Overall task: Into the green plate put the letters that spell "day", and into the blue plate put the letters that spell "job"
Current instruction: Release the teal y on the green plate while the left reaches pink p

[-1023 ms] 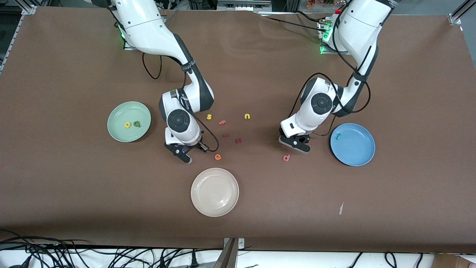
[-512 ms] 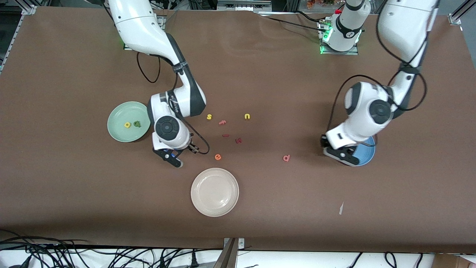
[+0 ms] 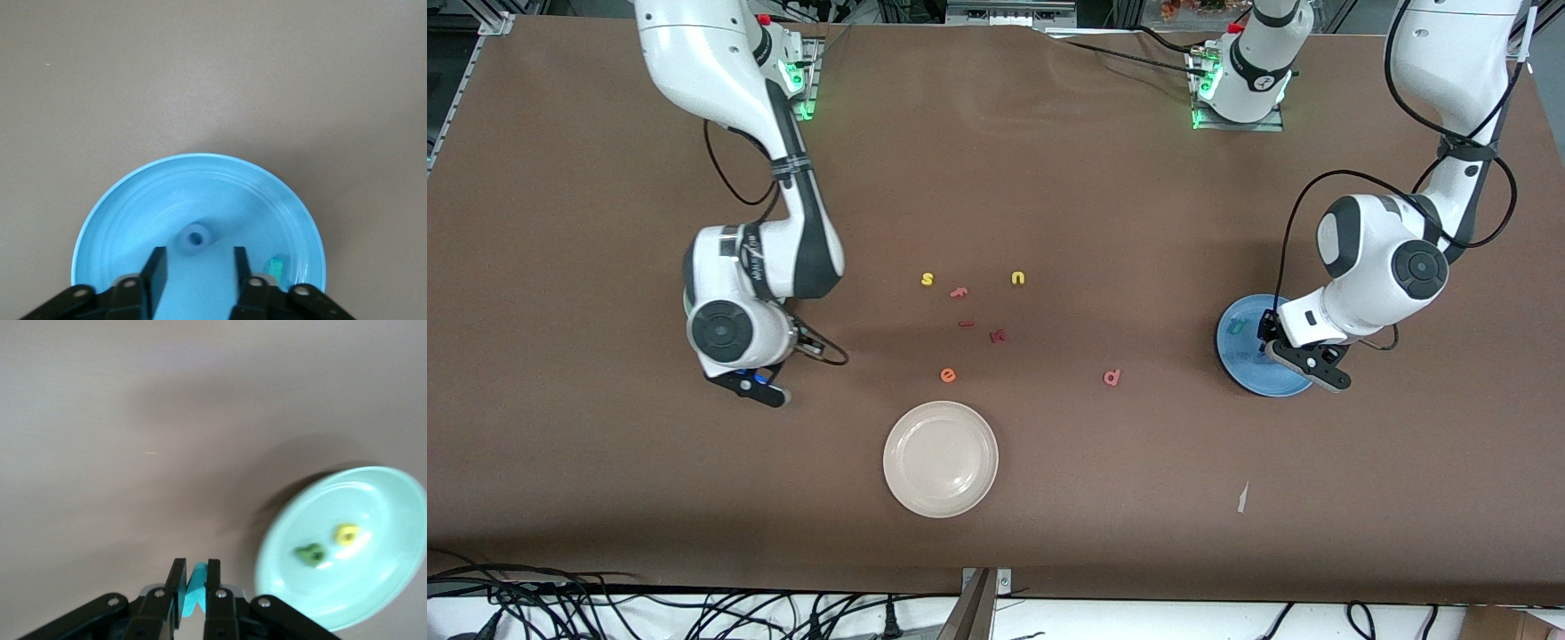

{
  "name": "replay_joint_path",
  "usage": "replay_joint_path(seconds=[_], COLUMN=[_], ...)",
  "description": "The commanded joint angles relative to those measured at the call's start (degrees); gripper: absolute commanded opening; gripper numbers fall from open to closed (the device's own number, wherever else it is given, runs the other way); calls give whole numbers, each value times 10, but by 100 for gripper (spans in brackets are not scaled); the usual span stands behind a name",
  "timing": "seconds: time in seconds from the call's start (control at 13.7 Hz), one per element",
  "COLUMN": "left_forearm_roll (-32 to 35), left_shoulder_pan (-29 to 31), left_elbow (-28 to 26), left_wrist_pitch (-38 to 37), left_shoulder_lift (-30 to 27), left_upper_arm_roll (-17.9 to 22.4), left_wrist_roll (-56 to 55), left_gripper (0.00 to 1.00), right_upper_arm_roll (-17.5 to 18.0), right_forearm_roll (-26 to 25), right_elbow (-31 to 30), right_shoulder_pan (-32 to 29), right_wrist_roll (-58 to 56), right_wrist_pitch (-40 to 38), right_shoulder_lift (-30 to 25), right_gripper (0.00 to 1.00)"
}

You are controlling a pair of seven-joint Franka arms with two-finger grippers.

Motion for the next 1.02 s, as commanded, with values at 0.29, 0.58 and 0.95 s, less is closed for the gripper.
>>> replay_joint_path(seconds=[0.29, 0.58, 0.95], left_forearm_roll=[-51, -58, -59], left_shoulder_pan=[-66, -153, -199], left_elbow=[12, 66, 153], left_wrist_pitch=[5, 6, 28], left_shoulder_lift=[2, 37, 115], left_upper_arm_roll=[-11, -12, -11], left_wrist_roll=[-28, -154, -179], left_gripper=[65, 65, 66], right_upper_arm_roll=[-81, -93, -127], right_forearm_roll=[10, 0, -18], right_elbow=[-251, -183, 19], right_shoulder_pan=[5, 10, 9], right_wrist_roll=[-231, -224, -234], right_wrist_pitch=[76, -12, -169], right_shoulder_lift=[-138, -165, -166], right_gripper=[100, 100, 100])
